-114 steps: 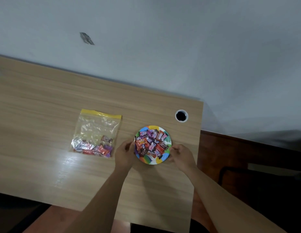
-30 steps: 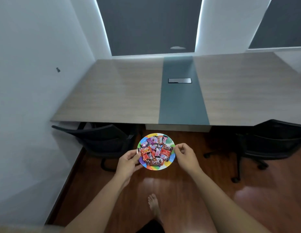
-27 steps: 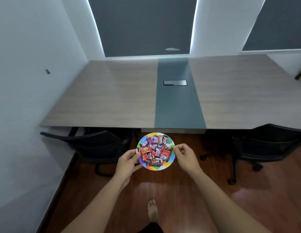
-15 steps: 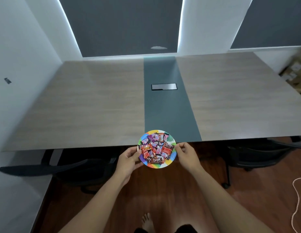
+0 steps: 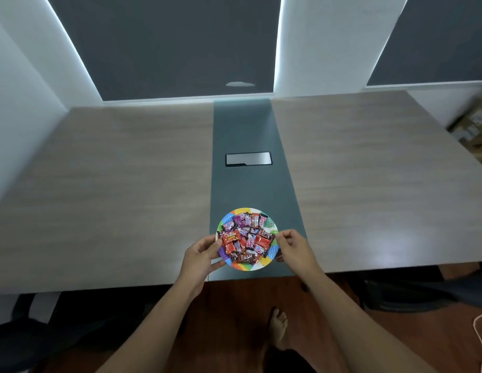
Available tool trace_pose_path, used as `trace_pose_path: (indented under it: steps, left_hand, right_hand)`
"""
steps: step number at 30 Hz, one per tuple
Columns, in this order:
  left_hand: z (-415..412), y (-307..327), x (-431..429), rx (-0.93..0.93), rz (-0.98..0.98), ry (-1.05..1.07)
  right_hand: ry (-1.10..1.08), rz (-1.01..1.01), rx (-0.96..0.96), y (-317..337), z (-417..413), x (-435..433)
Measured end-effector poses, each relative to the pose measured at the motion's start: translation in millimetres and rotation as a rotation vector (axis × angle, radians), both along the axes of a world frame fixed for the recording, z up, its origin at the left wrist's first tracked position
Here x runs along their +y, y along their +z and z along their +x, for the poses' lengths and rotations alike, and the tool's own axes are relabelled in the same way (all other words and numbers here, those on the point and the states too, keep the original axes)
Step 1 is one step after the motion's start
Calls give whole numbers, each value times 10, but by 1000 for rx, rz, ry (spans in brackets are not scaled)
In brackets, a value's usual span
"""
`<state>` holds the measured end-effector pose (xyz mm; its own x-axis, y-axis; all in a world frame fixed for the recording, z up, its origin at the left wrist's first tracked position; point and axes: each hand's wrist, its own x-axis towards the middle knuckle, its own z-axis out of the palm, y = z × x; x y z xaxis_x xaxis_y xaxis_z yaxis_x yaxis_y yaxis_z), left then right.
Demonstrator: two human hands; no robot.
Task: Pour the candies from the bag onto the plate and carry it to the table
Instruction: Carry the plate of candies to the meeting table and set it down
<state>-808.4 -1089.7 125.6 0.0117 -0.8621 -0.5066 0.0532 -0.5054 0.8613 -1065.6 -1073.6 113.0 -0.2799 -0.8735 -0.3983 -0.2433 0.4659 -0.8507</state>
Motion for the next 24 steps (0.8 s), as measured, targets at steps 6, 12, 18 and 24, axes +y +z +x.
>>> trace_pose_path:
  steps: [6, 12, 18, 24]
  left_hand:
    - [-490, 38, -569, -21, 38, 43]
    - [-814, 71, -1007, -50, 71, 71]
    - [-916, 50, -1417, -41, 106, 96]
    - [-905, 13, -1900, -36, 117, 85]
  right_hand:
    - [45, 16, -25, 21, -486, -675]
    - [82, 4, -60, -19, -812, -1142]
    - [85, 4, -93, -7, -917, -1538]
    - [83, 8, -100, -70, -905, -2004]
